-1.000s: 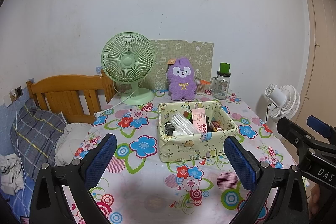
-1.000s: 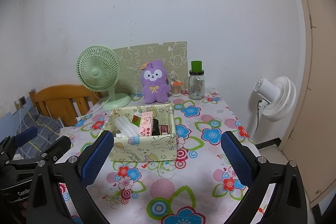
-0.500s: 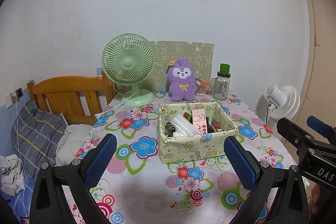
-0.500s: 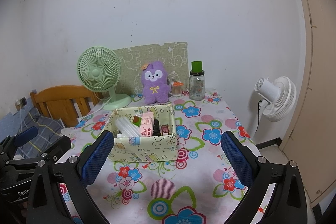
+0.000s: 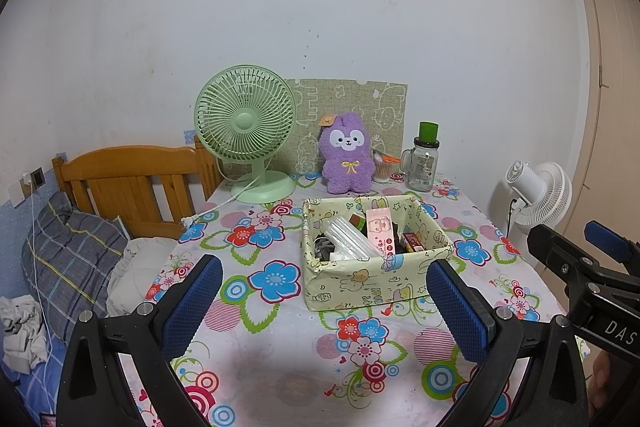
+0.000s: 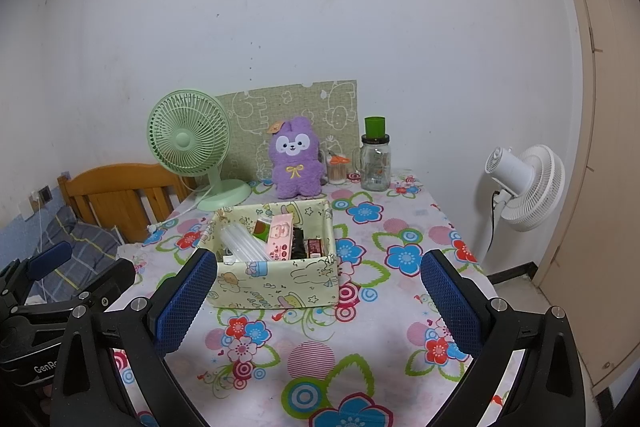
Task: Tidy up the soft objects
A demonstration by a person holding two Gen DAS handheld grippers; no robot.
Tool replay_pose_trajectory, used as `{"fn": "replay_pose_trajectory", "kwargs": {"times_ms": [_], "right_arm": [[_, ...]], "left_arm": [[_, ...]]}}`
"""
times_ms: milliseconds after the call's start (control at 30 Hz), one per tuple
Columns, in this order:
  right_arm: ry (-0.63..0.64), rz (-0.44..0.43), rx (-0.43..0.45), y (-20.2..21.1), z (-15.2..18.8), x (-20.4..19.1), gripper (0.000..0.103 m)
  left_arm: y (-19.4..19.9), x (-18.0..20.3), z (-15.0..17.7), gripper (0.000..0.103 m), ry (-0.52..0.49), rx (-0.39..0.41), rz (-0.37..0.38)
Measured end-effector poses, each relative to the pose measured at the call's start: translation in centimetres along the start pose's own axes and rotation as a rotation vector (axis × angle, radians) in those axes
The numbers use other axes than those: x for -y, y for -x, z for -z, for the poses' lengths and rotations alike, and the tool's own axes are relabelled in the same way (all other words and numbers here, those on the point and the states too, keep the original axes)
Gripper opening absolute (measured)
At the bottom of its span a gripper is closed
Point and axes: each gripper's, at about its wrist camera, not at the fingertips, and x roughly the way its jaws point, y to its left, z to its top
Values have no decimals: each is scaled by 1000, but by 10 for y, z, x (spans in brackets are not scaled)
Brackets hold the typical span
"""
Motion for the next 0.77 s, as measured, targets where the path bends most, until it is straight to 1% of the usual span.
{"fn": "replay_pose_trajectory", "kwargs": {"times_ms": [767], "right_arm": [[0, -3, 4, 2, 1, 0, 103]], "left_arm": [[1, -1, -1, 103, -2, -1, -2]]}}
